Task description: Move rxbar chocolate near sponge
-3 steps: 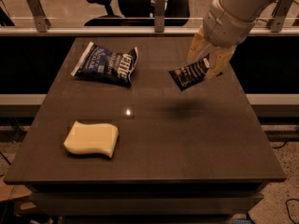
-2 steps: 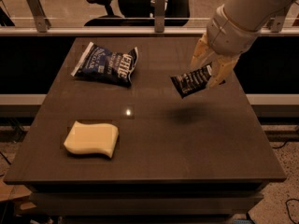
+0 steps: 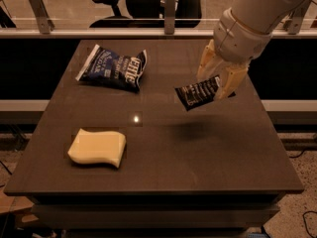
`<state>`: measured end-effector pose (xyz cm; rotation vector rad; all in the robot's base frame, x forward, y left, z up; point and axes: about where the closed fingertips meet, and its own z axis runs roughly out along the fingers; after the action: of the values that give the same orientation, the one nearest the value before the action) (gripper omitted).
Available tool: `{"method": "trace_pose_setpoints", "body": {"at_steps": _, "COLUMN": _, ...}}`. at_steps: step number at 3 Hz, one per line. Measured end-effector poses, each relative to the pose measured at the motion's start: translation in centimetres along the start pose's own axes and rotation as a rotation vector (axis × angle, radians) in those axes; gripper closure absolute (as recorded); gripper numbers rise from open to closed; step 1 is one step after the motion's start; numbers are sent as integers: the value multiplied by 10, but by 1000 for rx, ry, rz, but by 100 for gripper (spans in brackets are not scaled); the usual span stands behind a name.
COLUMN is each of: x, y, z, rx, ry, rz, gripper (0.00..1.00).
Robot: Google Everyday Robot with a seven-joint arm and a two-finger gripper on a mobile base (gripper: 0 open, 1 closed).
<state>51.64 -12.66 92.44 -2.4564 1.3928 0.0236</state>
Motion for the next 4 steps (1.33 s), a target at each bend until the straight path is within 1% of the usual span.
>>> {"method": "trace_pose_setpoints", "body": {"at_steps": 1, "x": -20, "y": -5, "z": 6, "rx": -39, "ry": -55, "rz": 13, "gripper": 100}}
{"method": "trace_pose_setpoints", "body": {"at_steps": 2, "x": -36, "y": -10, "z": 18, "rx": -67, "ry": -107, "rz": 19, "gripper": 100}}
{"method": "trace_pose_setpoints", "body": {"at_steps": 4, "x": -38, "y": -12, "z": 20, "rx": -70, "ry": -113, "rz": 29, "gripper": 100}}
